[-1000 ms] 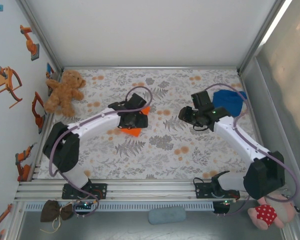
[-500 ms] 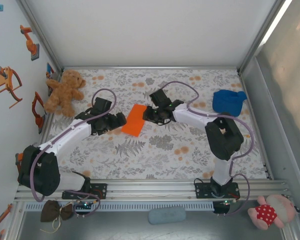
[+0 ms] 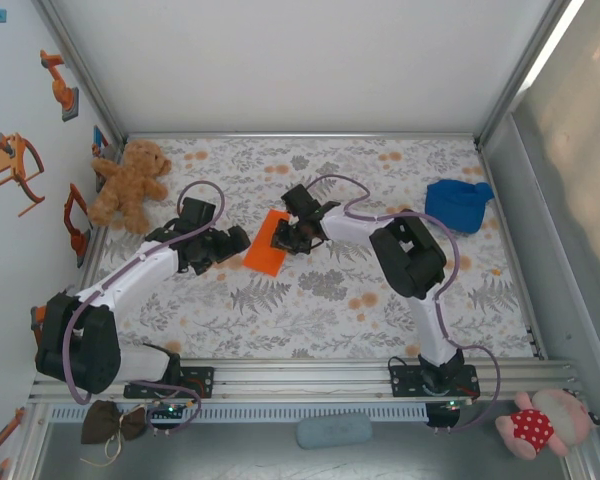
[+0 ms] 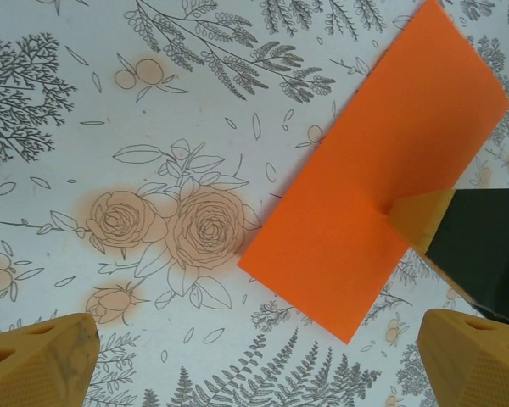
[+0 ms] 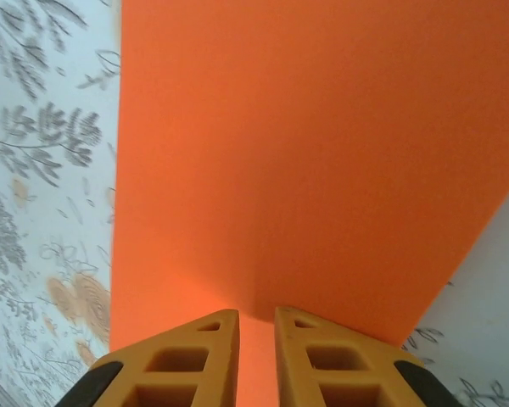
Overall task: Fold a paper plane with a square sheet of paper (pick it up from the middle)
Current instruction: Third fold the triangle at the center of the table.
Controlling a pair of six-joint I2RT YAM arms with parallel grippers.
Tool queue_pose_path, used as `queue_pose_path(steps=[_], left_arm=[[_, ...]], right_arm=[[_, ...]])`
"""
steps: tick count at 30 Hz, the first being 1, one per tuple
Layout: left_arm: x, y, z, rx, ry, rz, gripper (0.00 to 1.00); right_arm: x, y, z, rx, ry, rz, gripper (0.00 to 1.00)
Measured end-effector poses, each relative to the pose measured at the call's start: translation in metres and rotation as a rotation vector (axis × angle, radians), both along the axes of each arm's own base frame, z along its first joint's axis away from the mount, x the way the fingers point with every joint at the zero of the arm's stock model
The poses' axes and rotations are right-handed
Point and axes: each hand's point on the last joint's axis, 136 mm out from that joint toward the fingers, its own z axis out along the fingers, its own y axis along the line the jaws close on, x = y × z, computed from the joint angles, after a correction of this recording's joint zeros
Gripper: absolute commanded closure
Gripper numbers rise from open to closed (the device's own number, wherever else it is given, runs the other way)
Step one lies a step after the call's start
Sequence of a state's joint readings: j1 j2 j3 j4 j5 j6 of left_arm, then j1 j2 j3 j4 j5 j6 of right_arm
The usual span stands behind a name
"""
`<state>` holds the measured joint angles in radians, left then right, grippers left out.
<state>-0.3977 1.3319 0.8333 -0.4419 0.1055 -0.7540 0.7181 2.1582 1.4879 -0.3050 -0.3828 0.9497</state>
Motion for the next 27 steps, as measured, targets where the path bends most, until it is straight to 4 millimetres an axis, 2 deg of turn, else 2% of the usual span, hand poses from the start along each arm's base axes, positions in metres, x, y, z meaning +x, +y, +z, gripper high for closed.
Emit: queue_pose_path(steps=[5, 7, 10, 15, 18, 21, 27], left_arm=[[0.002, -0.008, -0.001, -0.035, 0.006, -0.019, 0.04], [0.002, -0.012, -0.003, -0.053, 0.011, -0.029, 0.04], [0.004, -0.02, -0.005, -0.088, 0.022, -0.044, 0.03], [0.004, -0.037, -0.012, -0.172, 0.044, -0.072, 0.02], [-0.004, -0.052, -0.022, -0.218, 0.078, -0.099, 0.09], [-0.015, -0.071, -0.033, -0.256, 0.121, -0.141, 0.2], [-0.034, -0.106, -0.052, -0.311, 0.194, -0.21, 0.43]], right_arm=[[0.003, -0.016, 0.004, -0.047, 0.013, 0.051, 0.81], [0.003, -0.029, 0.0, -0.077, 0.018, 0.078, 0.81], [0.0, -0.044, -0.005, -0.11, 0.018, 0.137, 0.81], [-0.011, -0.059, -0.006, -0.153, -0.036, 0.279, 0.82], [-0.022, -0.069, -0.005, -0.174, -0.062, 0.355, 0.83], [-0.03, -0.077, -0.004, -0.183, -0.081, 0.401, 0.83], [-0.03, -0.079, -0.004, -0.136, -0.082, 0.407, 0.83]])
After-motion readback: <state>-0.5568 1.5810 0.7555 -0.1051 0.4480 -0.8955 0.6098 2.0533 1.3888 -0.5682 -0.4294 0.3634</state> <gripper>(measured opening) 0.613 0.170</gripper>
